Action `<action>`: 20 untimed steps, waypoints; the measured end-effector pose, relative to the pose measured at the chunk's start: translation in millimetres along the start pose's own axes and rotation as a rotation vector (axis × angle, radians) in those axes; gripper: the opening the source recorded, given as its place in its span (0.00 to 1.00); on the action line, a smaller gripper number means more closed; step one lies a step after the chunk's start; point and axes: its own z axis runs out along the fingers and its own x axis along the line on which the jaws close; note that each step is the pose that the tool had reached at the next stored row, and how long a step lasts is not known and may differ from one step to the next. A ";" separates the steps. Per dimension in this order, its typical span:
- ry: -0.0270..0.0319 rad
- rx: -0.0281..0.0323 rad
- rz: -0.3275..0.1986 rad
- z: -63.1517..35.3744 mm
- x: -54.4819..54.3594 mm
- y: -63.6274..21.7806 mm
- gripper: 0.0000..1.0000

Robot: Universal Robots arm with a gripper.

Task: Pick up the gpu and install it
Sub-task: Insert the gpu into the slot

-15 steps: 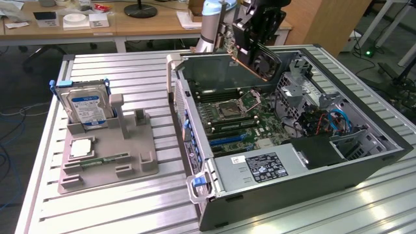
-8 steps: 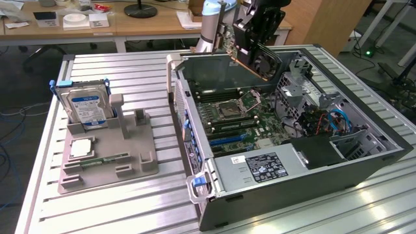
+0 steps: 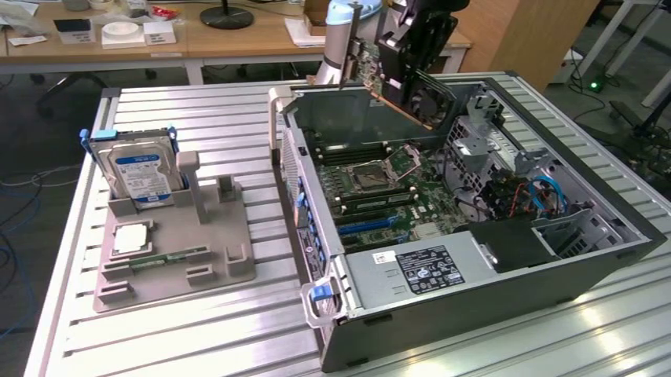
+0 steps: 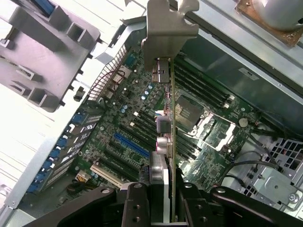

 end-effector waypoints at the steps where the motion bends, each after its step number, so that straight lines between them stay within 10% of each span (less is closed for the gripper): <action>1: 0.0003 -0.0001 -0.006 0.0 0.0 0.0 0.28; 20: 0.0072 -0.0022 -0.158 0.1 0.6 -0.9 0.28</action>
